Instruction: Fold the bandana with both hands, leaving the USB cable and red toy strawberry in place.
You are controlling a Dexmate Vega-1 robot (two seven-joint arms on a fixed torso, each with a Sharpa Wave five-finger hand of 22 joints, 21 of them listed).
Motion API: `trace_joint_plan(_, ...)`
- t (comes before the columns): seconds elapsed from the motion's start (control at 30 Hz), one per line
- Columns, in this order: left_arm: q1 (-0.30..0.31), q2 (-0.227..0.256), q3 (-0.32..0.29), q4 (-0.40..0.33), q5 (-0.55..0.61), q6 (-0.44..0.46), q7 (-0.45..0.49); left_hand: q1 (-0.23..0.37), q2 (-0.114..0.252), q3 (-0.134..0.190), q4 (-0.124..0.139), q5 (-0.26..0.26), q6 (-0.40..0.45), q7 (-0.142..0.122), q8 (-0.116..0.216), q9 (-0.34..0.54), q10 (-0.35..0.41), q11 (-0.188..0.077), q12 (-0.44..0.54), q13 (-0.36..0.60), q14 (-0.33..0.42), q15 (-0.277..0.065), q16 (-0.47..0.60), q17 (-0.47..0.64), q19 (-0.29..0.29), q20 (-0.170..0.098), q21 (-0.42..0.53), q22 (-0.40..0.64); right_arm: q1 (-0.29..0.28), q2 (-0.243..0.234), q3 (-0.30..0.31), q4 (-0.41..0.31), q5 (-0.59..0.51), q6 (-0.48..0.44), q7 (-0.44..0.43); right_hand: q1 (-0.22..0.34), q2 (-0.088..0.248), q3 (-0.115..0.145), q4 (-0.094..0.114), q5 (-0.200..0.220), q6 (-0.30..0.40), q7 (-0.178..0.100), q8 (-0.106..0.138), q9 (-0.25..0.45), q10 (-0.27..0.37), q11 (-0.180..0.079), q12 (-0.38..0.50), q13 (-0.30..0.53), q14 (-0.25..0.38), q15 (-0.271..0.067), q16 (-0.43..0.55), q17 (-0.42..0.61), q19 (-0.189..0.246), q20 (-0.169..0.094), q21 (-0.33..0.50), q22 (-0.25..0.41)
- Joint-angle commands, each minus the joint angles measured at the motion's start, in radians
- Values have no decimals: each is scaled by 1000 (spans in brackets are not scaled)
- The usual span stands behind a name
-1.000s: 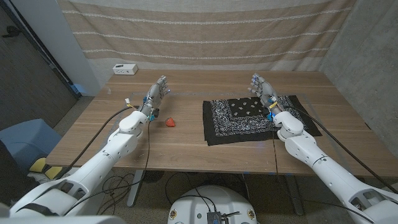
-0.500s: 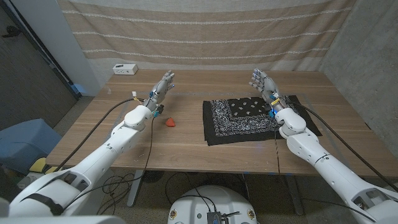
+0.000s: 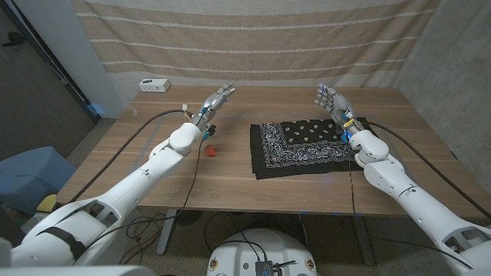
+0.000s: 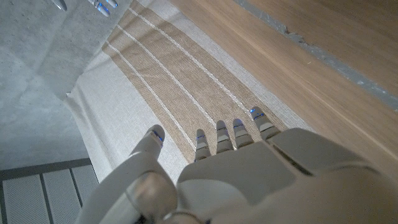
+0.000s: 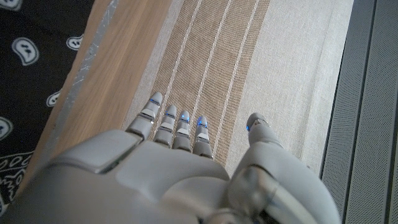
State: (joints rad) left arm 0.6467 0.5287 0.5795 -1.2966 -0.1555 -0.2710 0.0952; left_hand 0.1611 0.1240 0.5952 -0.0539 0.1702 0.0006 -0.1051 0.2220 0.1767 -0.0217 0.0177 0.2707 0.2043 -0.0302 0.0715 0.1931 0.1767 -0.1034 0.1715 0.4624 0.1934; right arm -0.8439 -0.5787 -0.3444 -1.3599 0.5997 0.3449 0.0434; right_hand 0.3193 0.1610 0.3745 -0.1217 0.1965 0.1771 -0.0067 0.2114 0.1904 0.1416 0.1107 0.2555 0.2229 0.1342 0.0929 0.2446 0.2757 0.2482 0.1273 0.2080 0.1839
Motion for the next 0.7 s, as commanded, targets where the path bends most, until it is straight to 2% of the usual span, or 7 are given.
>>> trace_joint_plan(0.03,-9,48,60,-118,176,80,38,15,1,4,-6,3,18,0,6,2,12,4,8,0,11,2,9,0,11,5,1,2,-1,-35,12,-16,-47,-34,-66,26,28,28,4,1,21,-6,5,0,24,-8,-1,-4,17,-10,2,0,15,-3,12,4)
trace_joint_plan(0.17,-4,69,73,-159,229,101,42,16,2,5,-8,3,27,0,6,2,19,-1,8,0,14,0,9,1,12,6,0,2,-5,-48,11,-33,-72,-57,-100,38,39,44,9,0,29,-5,5,-1,35,-9,0,-6,21,-15,5,1,18,-9,14,5)
trace_joint_plan(0.4,2,101,92,-220,313,133,34,20,3,8,-12,4,51,2,4,3,35,-6,8,-2,20,-4,7,1,16,5,-1,2,1,-84,-1,-68,-136,-121,-155,47,43,55,12,0,37,-3,6,-1,41,-11,-1,-8,23,-20,7,1,22,-13,16,5)
trace_joint_plan(0.6,-4,124,117,-252,376,145,-1,24,3,12,-17,4,79,-3,4,3,42,-13,5,-4,26,-12,6,1,20,1,-3,2,10,-115,-13,-101,-192,-200,-207,58,44,69,17,0,44,-2,6,-1,48,-11,-2,-9,24,-23,9,3,23,-15,16,5)
trace_joint_plan(0.7,-5,132,127,-266,409,149,-11,26,3,13,-19,4,91,-7,5,3,50,-25,5,-4,29,-17,5,1,20,-1,-4,2,13,-125,-15,-111,-209,-235,-229,62,44,74,18,0,47,-2,6,-1,48,-12,-3,-10,24,-25,10,3,23,-16,16,5)
